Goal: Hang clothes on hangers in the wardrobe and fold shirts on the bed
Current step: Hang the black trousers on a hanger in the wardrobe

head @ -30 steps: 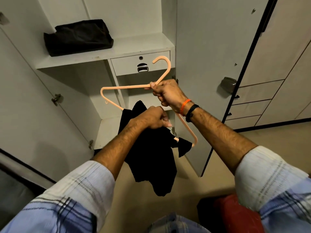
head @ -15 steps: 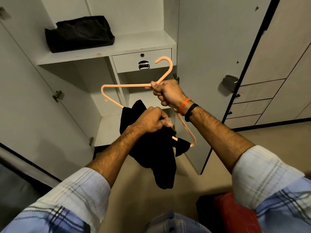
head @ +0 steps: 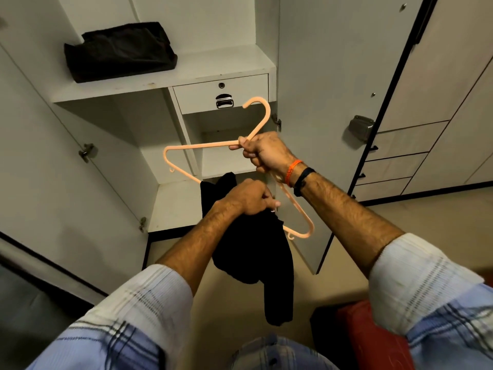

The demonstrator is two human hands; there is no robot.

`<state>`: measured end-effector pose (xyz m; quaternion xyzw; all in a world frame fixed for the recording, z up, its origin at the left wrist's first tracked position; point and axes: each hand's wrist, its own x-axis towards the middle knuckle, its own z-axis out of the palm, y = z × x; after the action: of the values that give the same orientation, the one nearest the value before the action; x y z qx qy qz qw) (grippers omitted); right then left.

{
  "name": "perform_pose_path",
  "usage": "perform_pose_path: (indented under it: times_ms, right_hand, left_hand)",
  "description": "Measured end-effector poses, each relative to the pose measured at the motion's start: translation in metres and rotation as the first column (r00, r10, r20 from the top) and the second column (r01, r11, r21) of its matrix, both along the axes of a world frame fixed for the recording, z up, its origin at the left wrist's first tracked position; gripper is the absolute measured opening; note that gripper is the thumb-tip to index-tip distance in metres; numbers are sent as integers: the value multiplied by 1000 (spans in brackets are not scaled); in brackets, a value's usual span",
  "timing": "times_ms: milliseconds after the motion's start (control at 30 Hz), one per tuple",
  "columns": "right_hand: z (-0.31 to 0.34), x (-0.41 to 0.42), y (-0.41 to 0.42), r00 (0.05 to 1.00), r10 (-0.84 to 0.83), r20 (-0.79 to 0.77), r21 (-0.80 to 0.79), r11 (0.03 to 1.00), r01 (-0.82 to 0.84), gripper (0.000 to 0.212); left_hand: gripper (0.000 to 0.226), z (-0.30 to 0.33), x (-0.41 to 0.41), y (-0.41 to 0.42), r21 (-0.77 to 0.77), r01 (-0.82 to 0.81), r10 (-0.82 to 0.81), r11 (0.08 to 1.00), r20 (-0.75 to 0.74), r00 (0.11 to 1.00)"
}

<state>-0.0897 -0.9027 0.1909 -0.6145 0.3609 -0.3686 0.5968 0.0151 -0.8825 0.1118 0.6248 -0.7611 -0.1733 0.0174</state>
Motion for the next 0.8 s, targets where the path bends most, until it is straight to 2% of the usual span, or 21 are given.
perform_pose_path:
  times_ms: [100,167,267,367,433,467,533,567,633,733,800]
  right_hand:
    - [0,-3,-1,1000,-2,17,15,1000,2,29]
    - [0,-3,-3,1000,-3,23,20,1000,3,29]
    - [-2,0,-6,1000,-1,22,36,999,1,29]
    - [-3,2,-9,1000,3,25,43,999,-4,30]
    - [-2,2,-10,1000,3,24,44,999,-4,30]
    - [-1,2,-11,1000,2,21,42,999,-3,29]
    - [0,1,-13,1000,-2,19,38,999,1,28]
    - [0,1,-14,1000,-3,20,38,999,2,28]
    - [1,0,-16,1000,-2,26,44,999,1,28]
    - [1,1,-19,1000,-1,19,57,998,0,28]
    - [1,2,-21,1000,3,15,61,998,-4,29]
  left_hand:
    - [40,3,3,10,-96,-13,3,995,-106,994]
    - [39,8,3,18,-115,-2,-8,993,-88,996]
    - [33,15,3,23,-90,27,-31,996,-48,998]
    - [25,17,5,27,-82,-4,-8,997,-145,989]
    - [21,12,10,34,-225,-52,-3,973,-237,972]
    - [19,7,15,39,-355,-92,-11,930,-278,960]
    - [18,-2,26,49,-590,-222,-3,777,-356,935]
    - [18,-7,31,54,-647,-296,23,703,-395,918]
    - [26,-17,42,60,-638,-431,123,638,-469,875]
    - [38,-27,51,63,-523,-561,283,642,-519,806]
    - [37,-28,54,64,-499,-585,315,640,-524,791]
